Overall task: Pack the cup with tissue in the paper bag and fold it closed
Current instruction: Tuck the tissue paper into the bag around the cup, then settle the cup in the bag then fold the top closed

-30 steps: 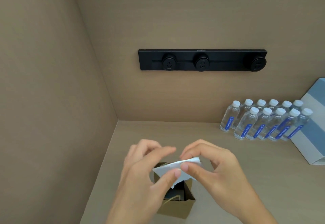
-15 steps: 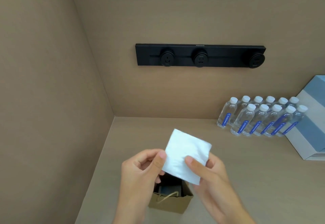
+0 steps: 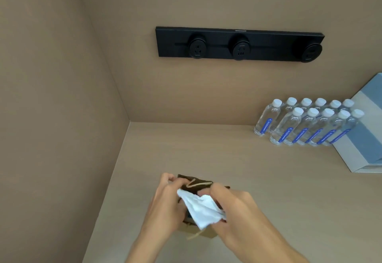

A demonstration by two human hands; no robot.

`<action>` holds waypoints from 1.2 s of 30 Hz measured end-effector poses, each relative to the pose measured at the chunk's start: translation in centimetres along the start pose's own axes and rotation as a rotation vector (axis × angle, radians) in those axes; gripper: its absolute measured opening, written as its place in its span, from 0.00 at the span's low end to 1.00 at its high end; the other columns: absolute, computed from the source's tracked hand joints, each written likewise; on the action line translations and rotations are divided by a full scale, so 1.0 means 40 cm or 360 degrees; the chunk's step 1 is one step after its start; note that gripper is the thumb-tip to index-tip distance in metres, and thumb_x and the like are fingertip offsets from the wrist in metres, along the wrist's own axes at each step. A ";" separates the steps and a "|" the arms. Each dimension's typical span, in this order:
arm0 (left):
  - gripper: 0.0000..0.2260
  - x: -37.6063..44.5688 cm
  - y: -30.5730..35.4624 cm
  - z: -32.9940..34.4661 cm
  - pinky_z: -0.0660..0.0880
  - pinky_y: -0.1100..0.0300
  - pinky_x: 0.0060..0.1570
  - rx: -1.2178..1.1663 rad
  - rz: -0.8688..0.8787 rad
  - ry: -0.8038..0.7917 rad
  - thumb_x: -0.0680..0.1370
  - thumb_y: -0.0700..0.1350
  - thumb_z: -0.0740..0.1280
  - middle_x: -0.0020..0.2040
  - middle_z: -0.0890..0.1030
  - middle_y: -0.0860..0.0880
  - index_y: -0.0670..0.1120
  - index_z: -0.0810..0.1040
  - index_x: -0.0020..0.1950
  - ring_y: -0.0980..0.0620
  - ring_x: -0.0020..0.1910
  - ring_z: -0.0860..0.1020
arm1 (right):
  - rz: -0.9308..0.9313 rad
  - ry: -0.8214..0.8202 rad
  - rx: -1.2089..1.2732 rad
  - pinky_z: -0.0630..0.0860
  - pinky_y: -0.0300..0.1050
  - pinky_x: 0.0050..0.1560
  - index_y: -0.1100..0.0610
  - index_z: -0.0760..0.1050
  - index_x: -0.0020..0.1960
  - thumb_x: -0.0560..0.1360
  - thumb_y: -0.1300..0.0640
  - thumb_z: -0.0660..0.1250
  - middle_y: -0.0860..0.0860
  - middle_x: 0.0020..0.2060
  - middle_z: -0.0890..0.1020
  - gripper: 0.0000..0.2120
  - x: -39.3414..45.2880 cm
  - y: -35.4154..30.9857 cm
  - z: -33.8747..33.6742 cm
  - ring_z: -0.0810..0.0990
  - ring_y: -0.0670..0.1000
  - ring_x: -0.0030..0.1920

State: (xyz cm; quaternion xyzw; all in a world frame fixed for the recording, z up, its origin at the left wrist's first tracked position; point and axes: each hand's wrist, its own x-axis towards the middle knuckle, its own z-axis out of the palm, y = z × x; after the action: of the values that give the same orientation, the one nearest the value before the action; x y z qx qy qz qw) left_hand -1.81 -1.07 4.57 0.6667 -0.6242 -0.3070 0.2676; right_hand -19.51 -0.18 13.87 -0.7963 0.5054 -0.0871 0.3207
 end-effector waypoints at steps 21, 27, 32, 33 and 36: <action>0.41 -0.117 0.014 0.014 0.66 0.65 0.49 -0.0376 -0.0363 -0.0199 0.68 0.28 0.59 0.79 0.55 0.56 0.63 0.56 0.73 0.68 0.44 0.71 | 0.0692 -0.1018 -0.0363 0.69 0.51 0.64 0.64 0.65 0.71 0.81 0.61 0.57 0.61 0.68 0.71 0.19 0.288 0.072 0.249 0.71 0.61 0.67; 0.42 -0.131 0.016 0.009 0.69 0.61 0.49 -0.0398 -0.0415 -0.0214 0.69 0.29 0.59 0.78 0.53 0.60 0.66 0.53 0.72 0.70 0.42 0.68 | 0.0739 -0.0902 -0.0134 0.65 0.52 0.67 0.67 0.67 0.70 0.80 0.64 0.57 0.63 0.68 0.72 0.18 0.314 0.070 0.326 0.70 0.61 0.68; 0.42 -0.128 -0.002 0.004 0.66 0.69 0.48 -0.0485 -0.0378 -0.0218 0.68 0.28 0.58 0.78 0.55 0.58 0.62 0.55 0.74 0.57 0.55 0.68 | 0.0745 -0.0792 -0.0187 0.72 0.49 0.57 0.63 0.69 0.67 0.81 0.61 0.55 0.62 0.64 0.74 0.16 0.325 0.080 0.364 0.74 0.62 0.62; 0.42 -0.128 -0.005 0.004 0.65 0.71 0.47 -0.0498 -0.0371 -0.0221 0.68 0.28 0.59 0.78 0.55 0.57 0.61 0.55 0.74 0.57 0.56 0.68 | 0.0795 -0.0758 -0.0157 0.72 0.48 0.56 0.61 0.68 0.66 0.81 0.60 0.54 0.60 0.63 0.75 0.15 0.323 0.076 0.371 0.75 0.60 0.61; 0.41 -0.127 -0.008 0.001 0.66 0.73 0.44 -0.0531 -0.0360 -0.0214 0.68 0.27 0.59 0.78 0.56 0.56 0.60 0.55 0.74 0.55 0.56 0.69 | 0.0868 -0.0741 -0.0132 0.71 0.46 0.56 0.60 0.69 0.63 0.81 0.60 0.52 0.58 0.61 0.75 0.13 0.327 0.072 0.374 0.75 0.58 0.59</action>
State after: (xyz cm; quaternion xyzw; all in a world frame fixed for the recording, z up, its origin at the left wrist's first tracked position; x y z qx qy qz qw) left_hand -1.80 4.00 4.68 0.6570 -0.5023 -0.4780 0.2959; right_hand -8.55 -5.92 -1.95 -0.6431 0.6157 0.2059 0.4062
